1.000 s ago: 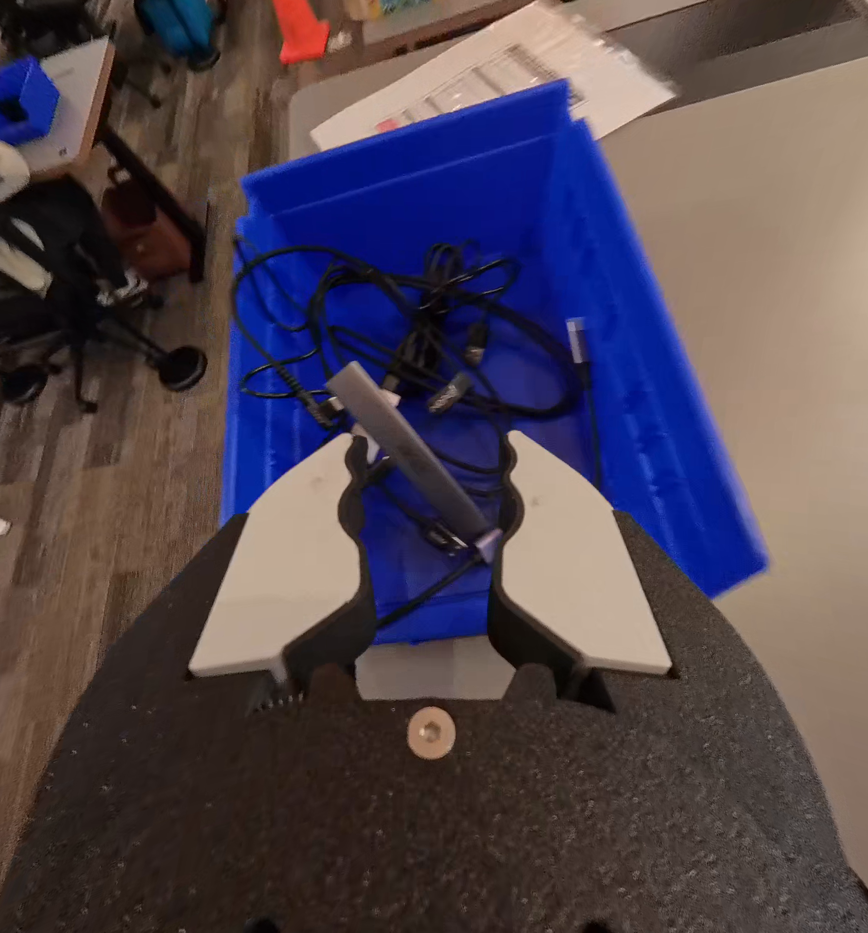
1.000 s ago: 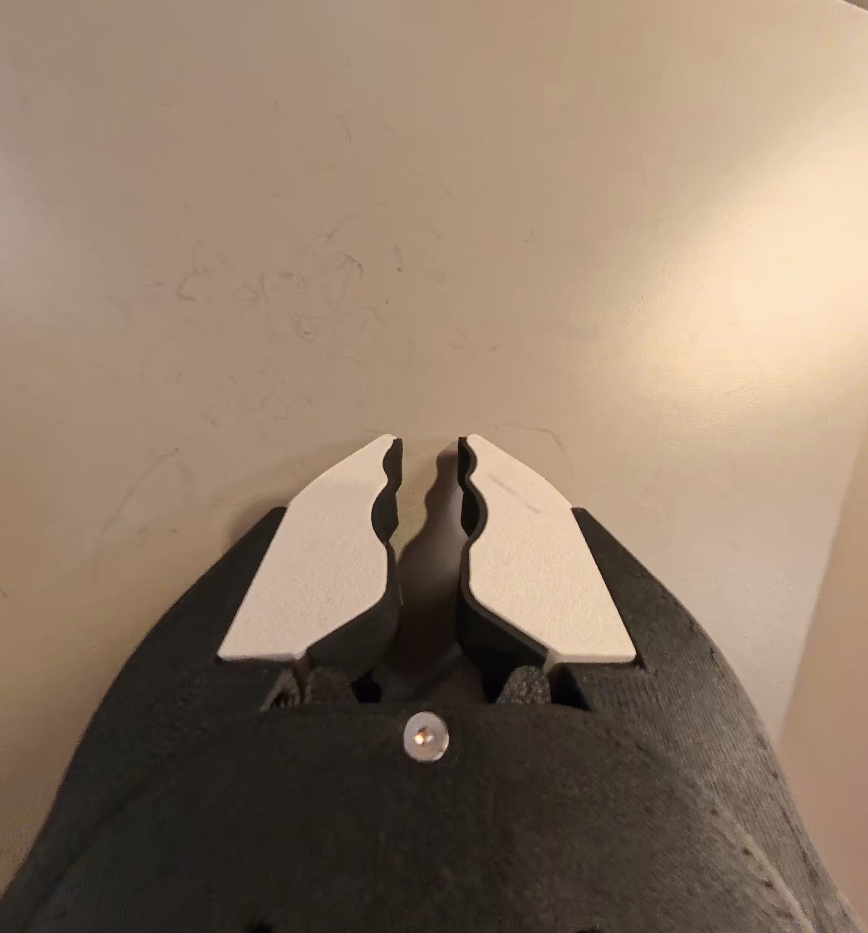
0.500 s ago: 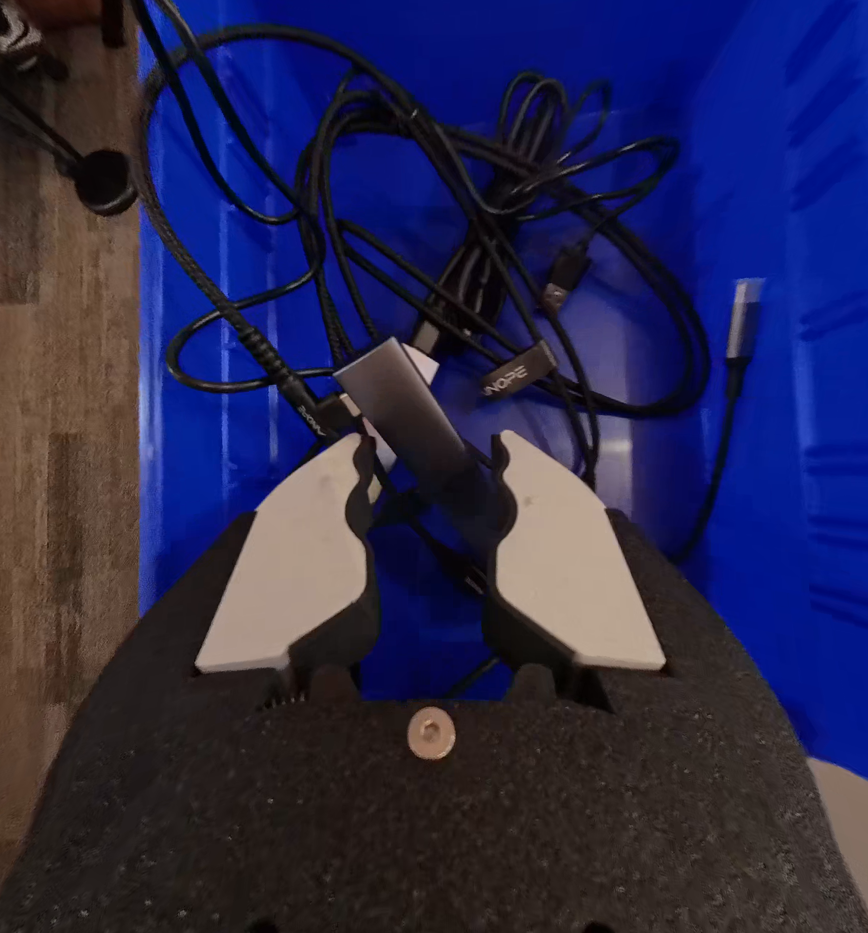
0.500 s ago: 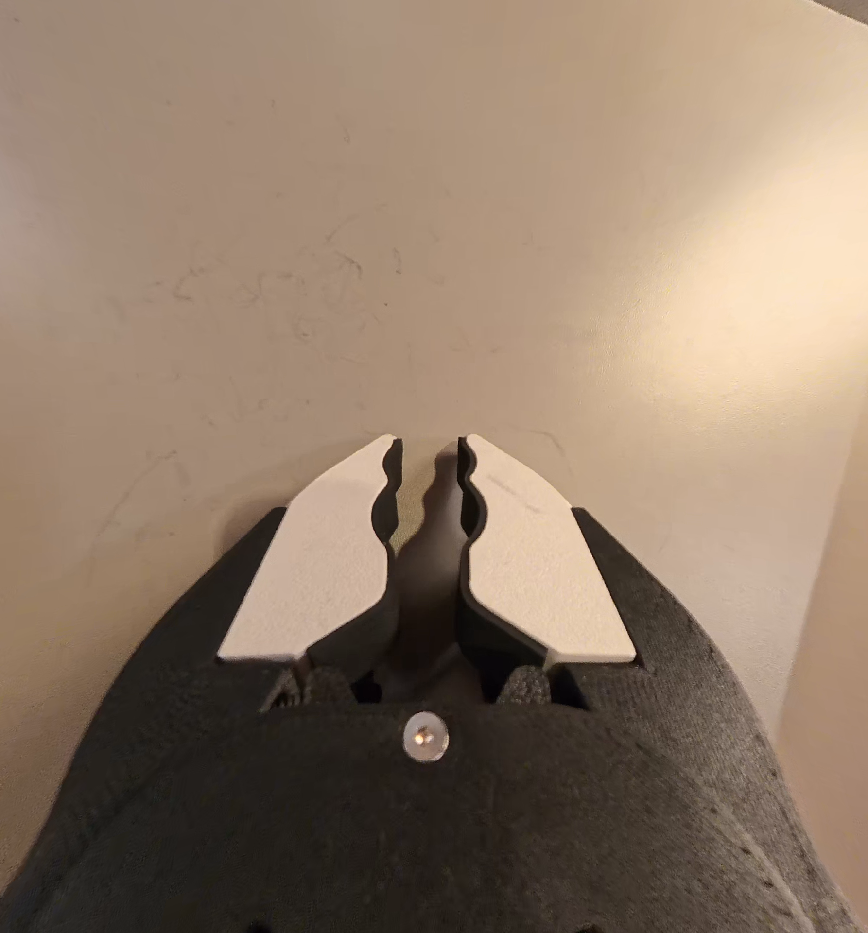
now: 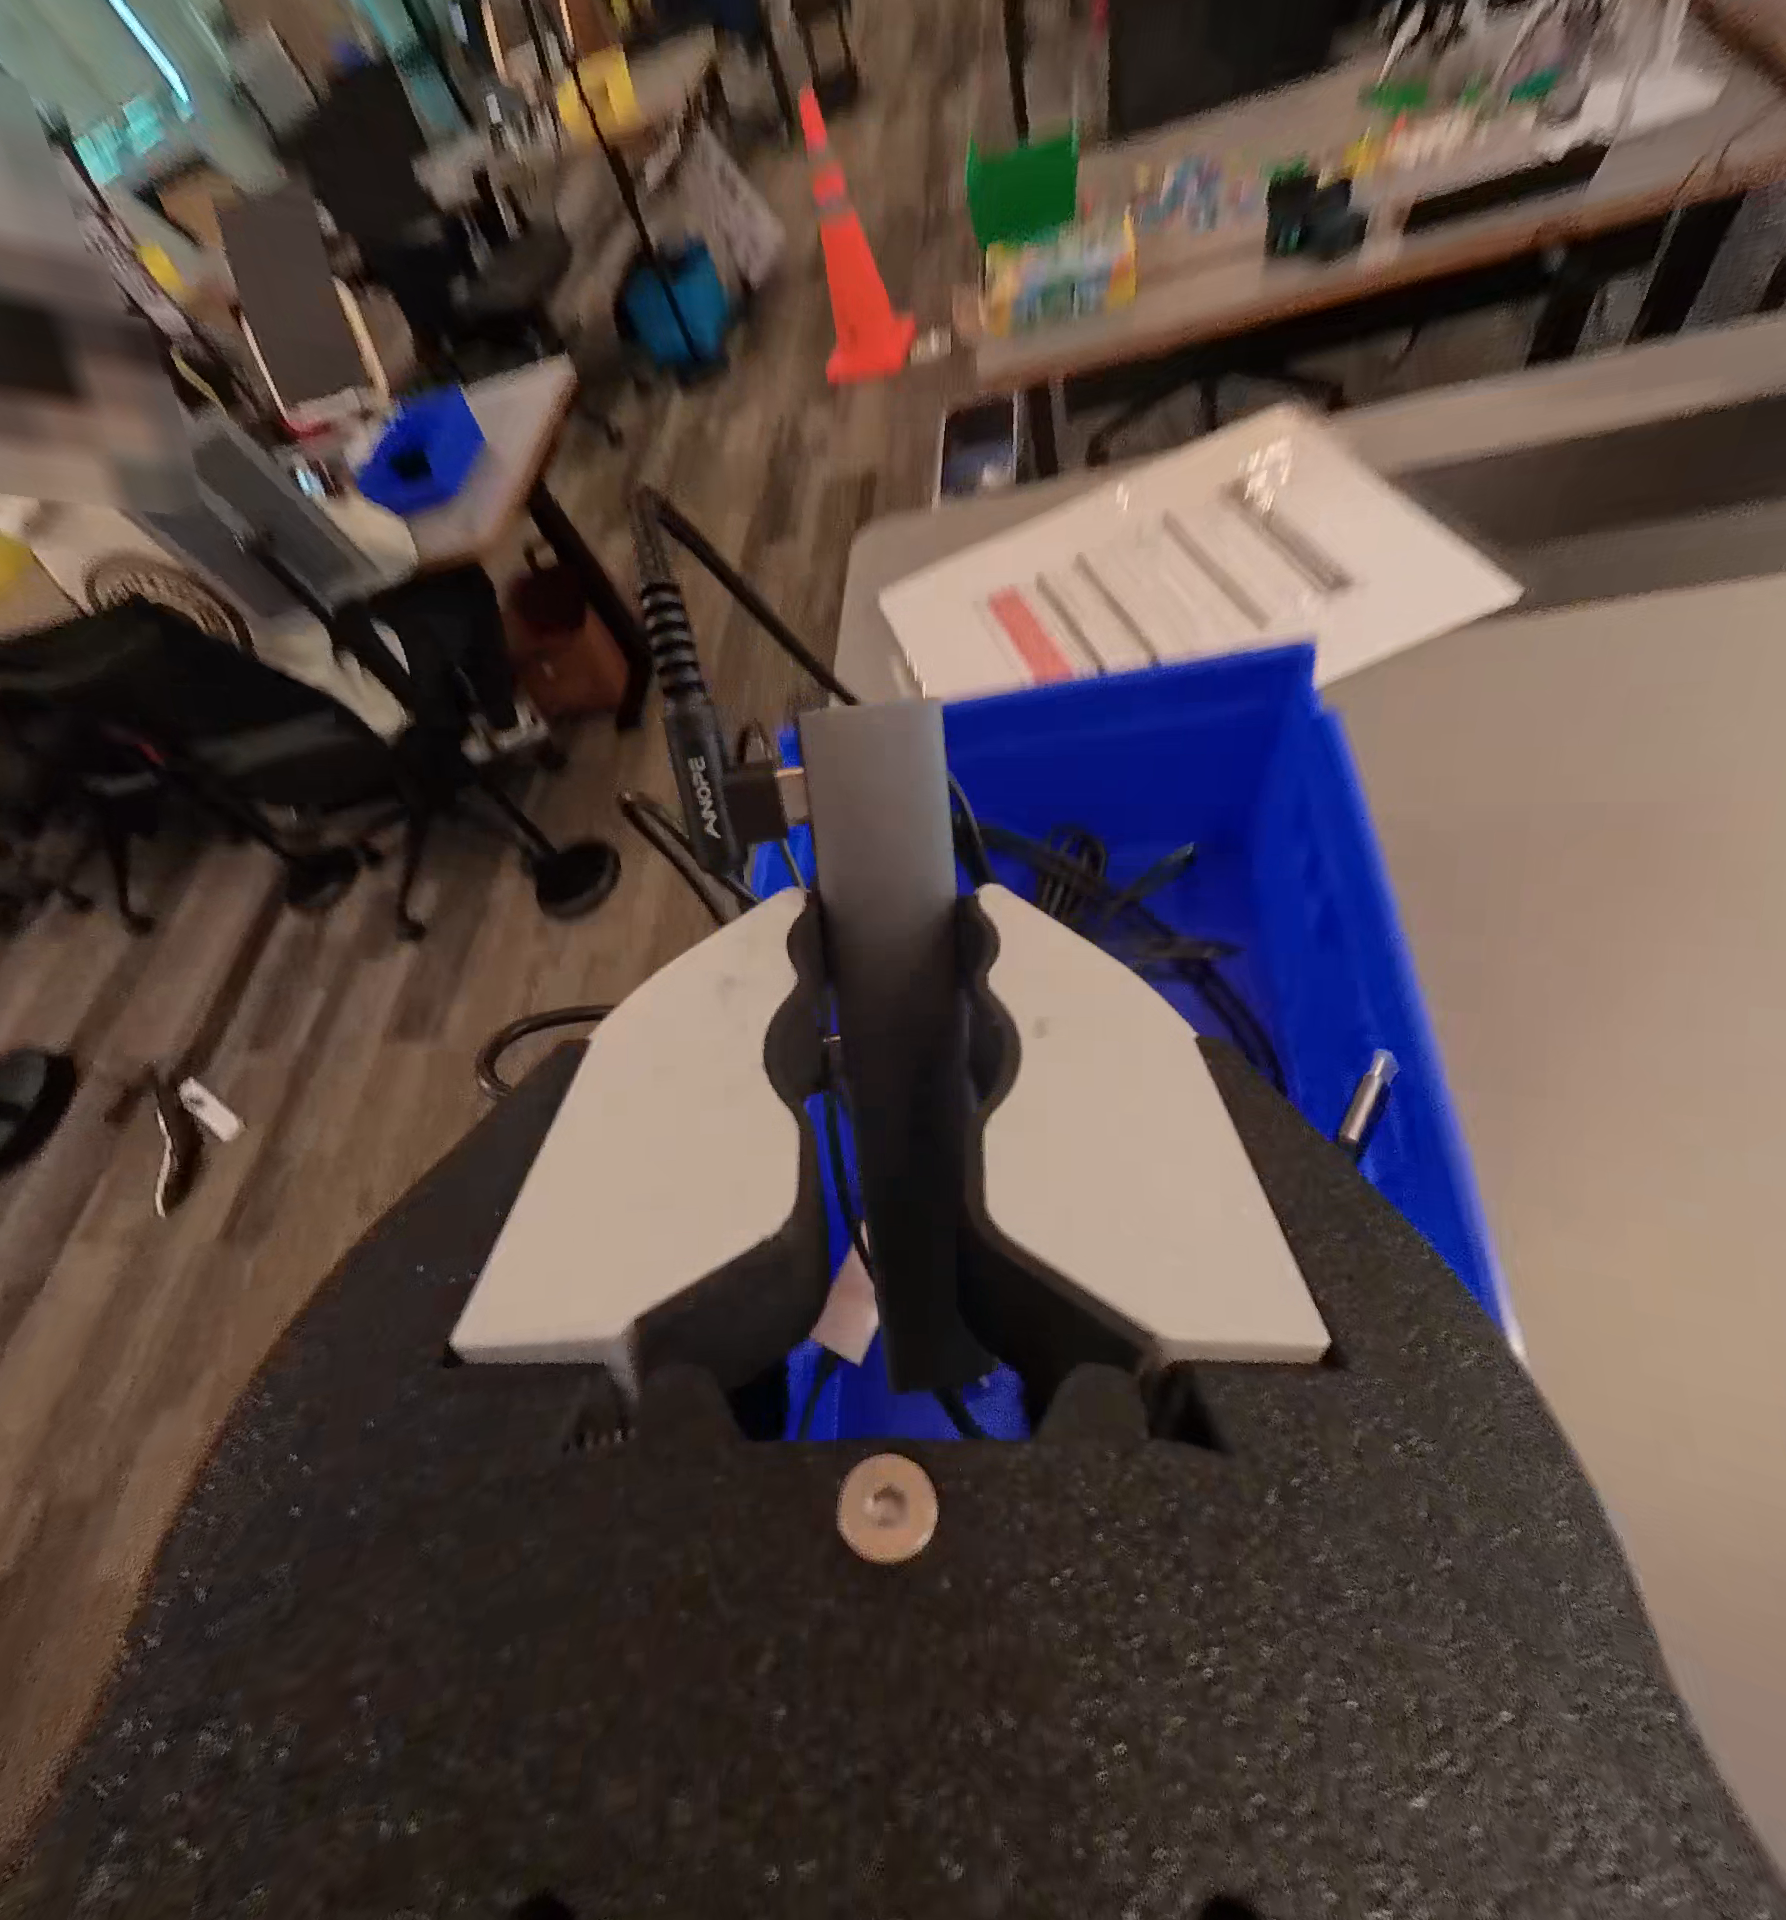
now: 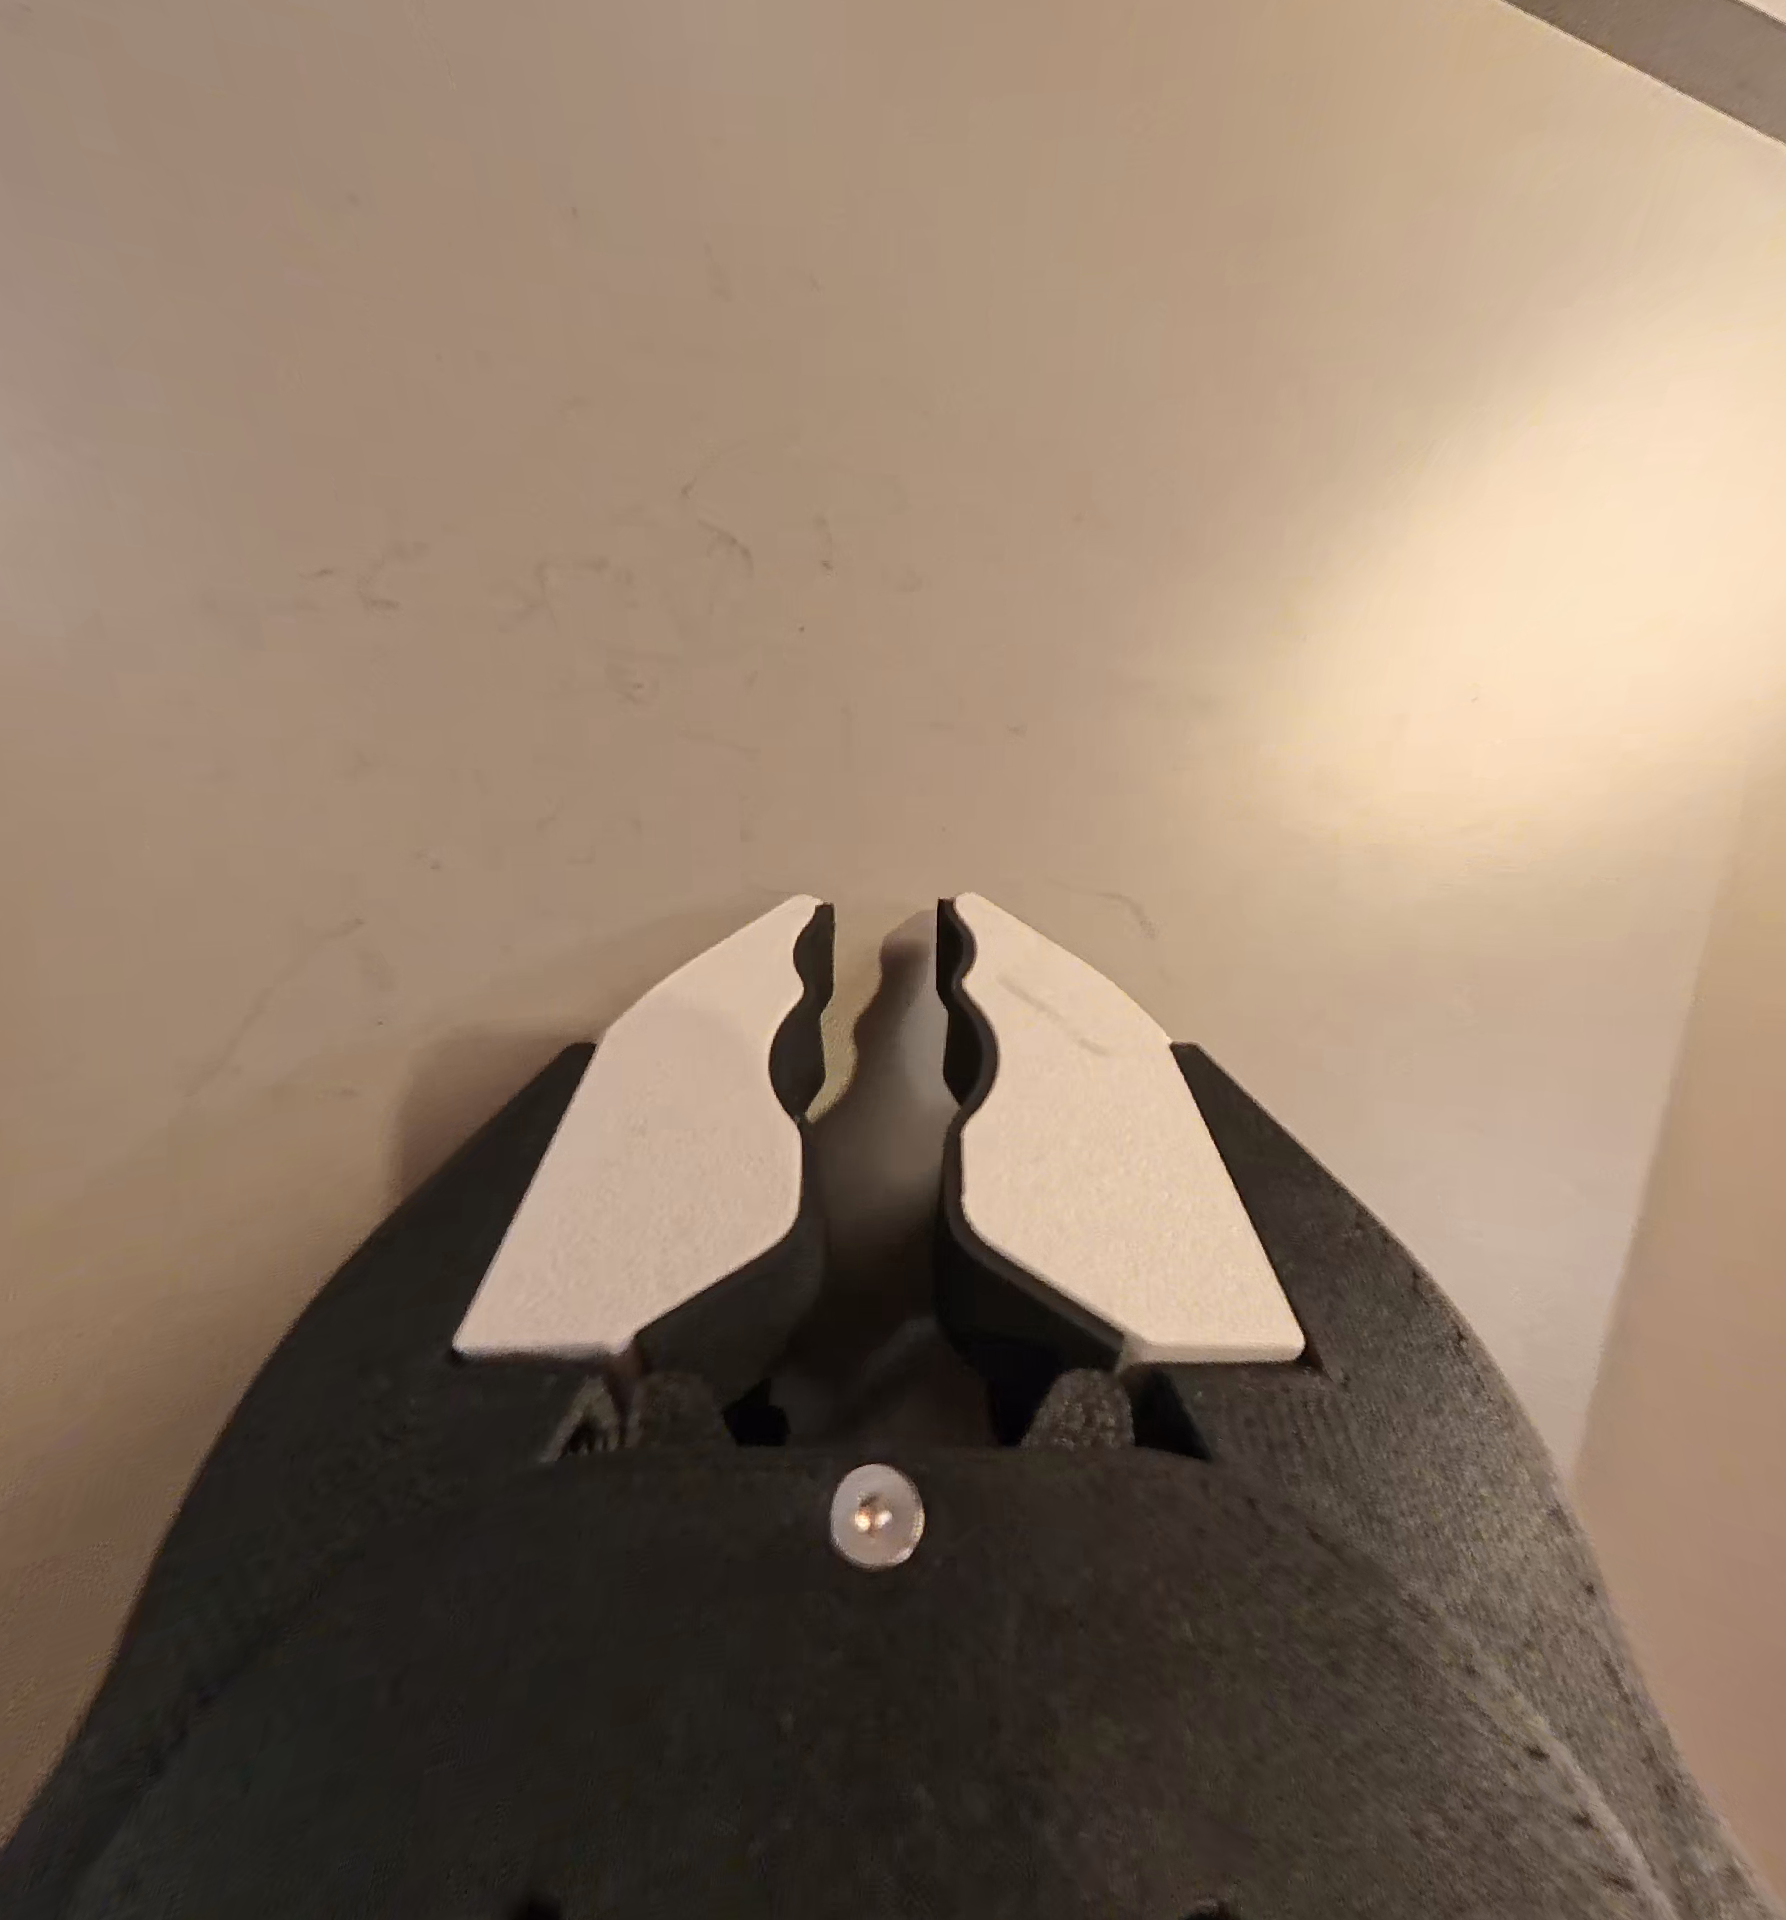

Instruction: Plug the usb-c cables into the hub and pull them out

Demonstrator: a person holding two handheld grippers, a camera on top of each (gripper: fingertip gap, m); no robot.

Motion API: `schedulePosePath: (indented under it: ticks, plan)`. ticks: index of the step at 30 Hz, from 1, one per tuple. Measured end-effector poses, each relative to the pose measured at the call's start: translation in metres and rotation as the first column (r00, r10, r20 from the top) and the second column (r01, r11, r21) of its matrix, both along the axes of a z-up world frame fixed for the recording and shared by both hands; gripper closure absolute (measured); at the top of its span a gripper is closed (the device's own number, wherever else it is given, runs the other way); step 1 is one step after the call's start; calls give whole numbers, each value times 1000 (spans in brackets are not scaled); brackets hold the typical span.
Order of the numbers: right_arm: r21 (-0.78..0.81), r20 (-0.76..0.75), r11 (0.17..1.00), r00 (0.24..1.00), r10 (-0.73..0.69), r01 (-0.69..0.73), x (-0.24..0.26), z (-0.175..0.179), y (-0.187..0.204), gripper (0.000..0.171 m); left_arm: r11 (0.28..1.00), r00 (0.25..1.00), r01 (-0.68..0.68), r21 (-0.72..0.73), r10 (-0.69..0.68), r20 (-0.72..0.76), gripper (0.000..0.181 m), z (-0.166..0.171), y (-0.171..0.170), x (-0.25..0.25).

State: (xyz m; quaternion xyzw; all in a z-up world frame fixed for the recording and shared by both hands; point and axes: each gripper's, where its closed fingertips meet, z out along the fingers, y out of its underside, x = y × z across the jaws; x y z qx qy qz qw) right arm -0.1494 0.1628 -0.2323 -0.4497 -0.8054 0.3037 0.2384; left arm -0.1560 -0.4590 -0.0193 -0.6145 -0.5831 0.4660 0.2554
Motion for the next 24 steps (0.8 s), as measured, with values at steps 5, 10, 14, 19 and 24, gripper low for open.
schedulePosePath:
  ticks: [5, 10, 14, 19, 24]
  plan:
    - [-16, 15, 1000, 1000, 7, -6, 0, -1, -1, 153, 996, 981, 67, -64, -77, -175, 156, 73, 28, 5]
    - [-18, 16, 1000, 1000, 25, -25, 1, -1, -3, 152, 989, 961, 84, -119, -112, -253, 156, 110, 40, 3]
    - [-13, 11, 999, 999, 43, -42, 2, -1, -5, 152, 975, 918, 152, -160, -200, -344, 157, 143, 68, 4]
    - [-15, 12, 998, 998, 62, -61, 3, -1, -8, 150, 952, 863, 259, -160, -303, -403, 157, 169, 114, 8]
    - [-13, 10, 997, 997, 79, -79, 3, -1, -10, 149, 852, 750, 484, -202, -522, -406, 157, 170, 199, 14]
